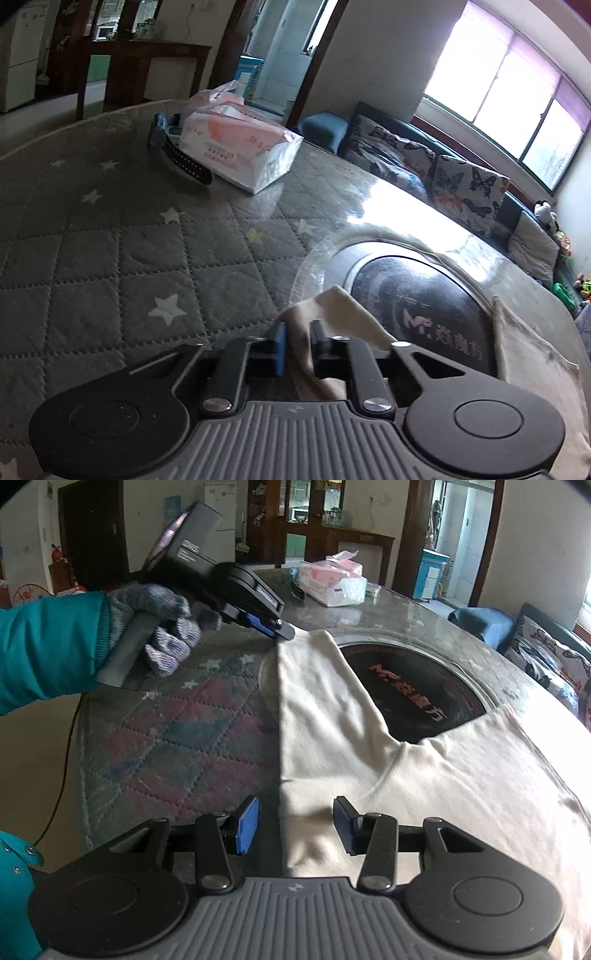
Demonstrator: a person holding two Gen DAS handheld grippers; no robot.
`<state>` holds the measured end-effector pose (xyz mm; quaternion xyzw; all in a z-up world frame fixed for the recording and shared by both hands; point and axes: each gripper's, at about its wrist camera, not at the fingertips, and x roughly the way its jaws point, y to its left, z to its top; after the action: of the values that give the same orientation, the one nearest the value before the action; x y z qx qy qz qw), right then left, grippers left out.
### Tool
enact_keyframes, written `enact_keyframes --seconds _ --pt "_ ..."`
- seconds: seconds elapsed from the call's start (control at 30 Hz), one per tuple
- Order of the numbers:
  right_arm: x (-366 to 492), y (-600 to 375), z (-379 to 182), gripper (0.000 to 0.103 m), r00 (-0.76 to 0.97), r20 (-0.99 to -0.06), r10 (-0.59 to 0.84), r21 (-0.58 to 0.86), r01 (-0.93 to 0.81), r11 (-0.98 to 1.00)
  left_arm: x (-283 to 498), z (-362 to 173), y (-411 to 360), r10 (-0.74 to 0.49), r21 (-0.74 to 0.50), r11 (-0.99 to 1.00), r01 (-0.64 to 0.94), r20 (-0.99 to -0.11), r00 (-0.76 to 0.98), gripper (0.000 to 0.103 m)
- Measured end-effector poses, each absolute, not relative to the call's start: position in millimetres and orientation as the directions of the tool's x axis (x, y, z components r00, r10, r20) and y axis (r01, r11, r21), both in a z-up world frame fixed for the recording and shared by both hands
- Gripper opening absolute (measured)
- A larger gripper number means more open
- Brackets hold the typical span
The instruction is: Fold clothes
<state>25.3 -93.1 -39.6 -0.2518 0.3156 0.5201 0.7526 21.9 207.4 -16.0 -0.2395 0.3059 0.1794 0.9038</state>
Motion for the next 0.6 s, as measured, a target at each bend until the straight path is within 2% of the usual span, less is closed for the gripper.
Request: enact_keyframes --seconds 0.37,0.6 --pt "11.9 -81.1 -48.2 0.049 0.229 -0.747 0.625 -0.046 -0.954 0.295 22.2 9.9 198.9 0.172 -0.339 0.841 -0.422 -0.572 0.802 0.005" --pt "11.1 -87.4 -41.8 0.049 0.236 -0.731 0.640 -0.035 -0.950 0.311 14.7 41.4 176.0 0.109 -0.376 0.868 -0.326 -0.494 0.862 0.005"
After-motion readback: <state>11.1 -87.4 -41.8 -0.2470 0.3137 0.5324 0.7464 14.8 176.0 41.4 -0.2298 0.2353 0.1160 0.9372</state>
